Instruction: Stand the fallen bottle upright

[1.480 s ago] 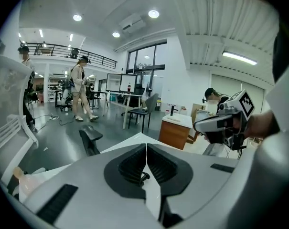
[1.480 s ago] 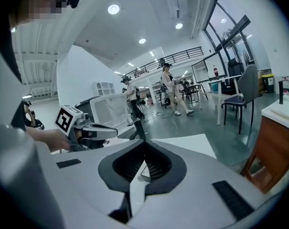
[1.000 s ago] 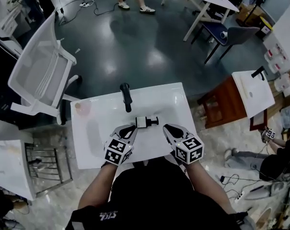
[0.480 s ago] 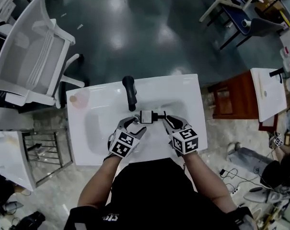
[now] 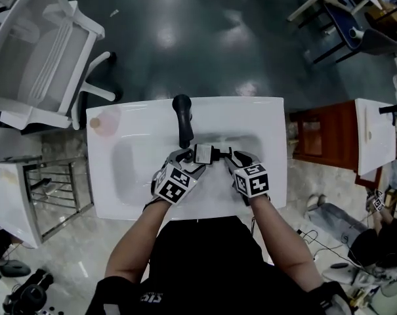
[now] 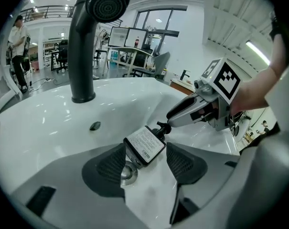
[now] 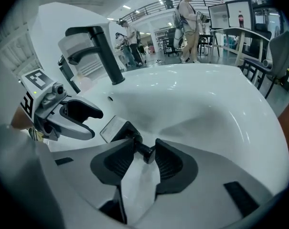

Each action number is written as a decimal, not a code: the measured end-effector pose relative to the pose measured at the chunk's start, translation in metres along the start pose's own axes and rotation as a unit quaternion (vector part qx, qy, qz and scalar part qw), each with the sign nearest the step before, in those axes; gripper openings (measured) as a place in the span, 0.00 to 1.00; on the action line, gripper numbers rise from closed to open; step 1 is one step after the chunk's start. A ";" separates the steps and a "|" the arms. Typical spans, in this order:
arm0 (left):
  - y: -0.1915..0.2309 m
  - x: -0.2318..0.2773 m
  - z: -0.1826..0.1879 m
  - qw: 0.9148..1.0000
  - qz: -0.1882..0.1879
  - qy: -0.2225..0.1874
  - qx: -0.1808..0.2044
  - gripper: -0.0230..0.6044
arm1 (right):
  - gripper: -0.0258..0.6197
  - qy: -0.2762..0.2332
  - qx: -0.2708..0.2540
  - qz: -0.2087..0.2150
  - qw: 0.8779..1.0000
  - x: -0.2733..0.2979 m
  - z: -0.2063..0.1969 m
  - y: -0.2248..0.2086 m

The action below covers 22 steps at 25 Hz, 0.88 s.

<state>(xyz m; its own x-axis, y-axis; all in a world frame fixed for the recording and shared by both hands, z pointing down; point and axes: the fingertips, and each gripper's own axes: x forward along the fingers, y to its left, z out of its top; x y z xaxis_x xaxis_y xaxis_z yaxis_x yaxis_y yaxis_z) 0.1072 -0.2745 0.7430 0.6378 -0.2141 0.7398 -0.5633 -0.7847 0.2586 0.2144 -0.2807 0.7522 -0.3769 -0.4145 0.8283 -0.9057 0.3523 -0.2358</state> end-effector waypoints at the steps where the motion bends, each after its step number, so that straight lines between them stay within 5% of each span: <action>1: 0.000 0.003 -0.002 1.000 -0.001 0.002 -0.003 0.48 | 0.28 0.007 -0.002 -0.002 1.000 0.003 -0.003 -0.002; 14: -0.003 0.018 -0.003 1.000 0.004 0.016 0.008 0.48 | 0.15 0.061 0.034 0.013 0.997 0.037 -0.020 -0.008; 22: 0.000 0.016 -0.008 1.000 0.012 0.018 0.003 0.47 | 0.19 0.041 0.018 0.000 0.999 0.040 -0.012 -0.006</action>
<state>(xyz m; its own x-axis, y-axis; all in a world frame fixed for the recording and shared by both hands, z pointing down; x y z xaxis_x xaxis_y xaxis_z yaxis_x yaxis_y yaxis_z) 0.1131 -0.2736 0.7604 0.6056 -0.2121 0.7670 -0.5745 -0.7834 0.2370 0.2069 -0.2890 0.7928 -0.3610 -0.3433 0.8671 -0.9128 0.3205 -0.2532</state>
